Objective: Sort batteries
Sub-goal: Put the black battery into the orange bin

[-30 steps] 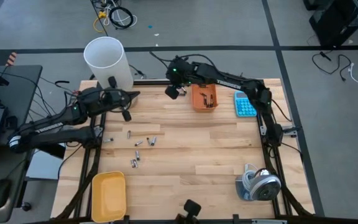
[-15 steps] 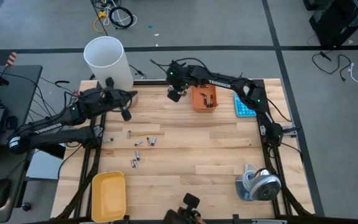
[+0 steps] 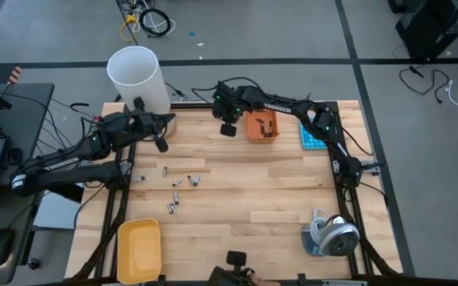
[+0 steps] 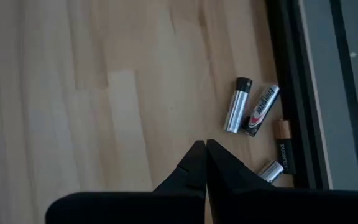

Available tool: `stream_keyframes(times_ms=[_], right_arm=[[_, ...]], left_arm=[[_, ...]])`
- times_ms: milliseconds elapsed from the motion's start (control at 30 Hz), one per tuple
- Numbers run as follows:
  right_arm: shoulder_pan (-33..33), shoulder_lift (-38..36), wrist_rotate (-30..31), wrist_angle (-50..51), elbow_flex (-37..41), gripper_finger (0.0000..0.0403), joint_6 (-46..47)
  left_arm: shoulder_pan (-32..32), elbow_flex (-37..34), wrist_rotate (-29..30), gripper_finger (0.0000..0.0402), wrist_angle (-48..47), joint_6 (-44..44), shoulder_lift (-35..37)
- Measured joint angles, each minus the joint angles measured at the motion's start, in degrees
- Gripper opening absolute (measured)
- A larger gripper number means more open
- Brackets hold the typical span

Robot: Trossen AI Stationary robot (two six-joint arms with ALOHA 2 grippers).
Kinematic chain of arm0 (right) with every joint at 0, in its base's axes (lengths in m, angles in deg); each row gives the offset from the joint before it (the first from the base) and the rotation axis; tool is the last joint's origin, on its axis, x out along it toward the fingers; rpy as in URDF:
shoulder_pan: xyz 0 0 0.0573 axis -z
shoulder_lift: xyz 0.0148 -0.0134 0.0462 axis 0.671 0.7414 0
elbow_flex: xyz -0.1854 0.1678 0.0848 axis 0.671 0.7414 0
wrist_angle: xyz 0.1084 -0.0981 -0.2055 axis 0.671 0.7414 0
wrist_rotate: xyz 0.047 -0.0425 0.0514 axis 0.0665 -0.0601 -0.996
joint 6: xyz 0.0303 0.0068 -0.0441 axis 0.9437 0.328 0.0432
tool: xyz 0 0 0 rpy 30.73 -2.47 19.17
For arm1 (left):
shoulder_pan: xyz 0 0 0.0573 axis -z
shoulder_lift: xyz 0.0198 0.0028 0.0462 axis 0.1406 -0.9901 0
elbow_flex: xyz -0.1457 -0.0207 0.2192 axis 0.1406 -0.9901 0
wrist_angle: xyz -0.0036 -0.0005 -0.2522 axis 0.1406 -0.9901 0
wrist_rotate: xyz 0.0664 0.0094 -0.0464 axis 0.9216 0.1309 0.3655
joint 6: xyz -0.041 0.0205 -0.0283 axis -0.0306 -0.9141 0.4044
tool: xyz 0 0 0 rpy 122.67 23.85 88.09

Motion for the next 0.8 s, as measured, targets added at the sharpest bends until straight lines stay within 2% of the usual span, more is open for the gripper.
stream_keyframes(times_ms=[333,800], right_arm=[[0.8,-0.1,4.8,-2.7,2.7,0.0000,-0.6],[1.6,0.0,4.8,-6.6,9.8,0.0000,-0.4]], left_arm=[[0.0,0.0,6.3,0.0000,-1.7,-1.6,0.0],[0.0,0.0,7.7,0.0001,-2.7,-1.5,0.0]])
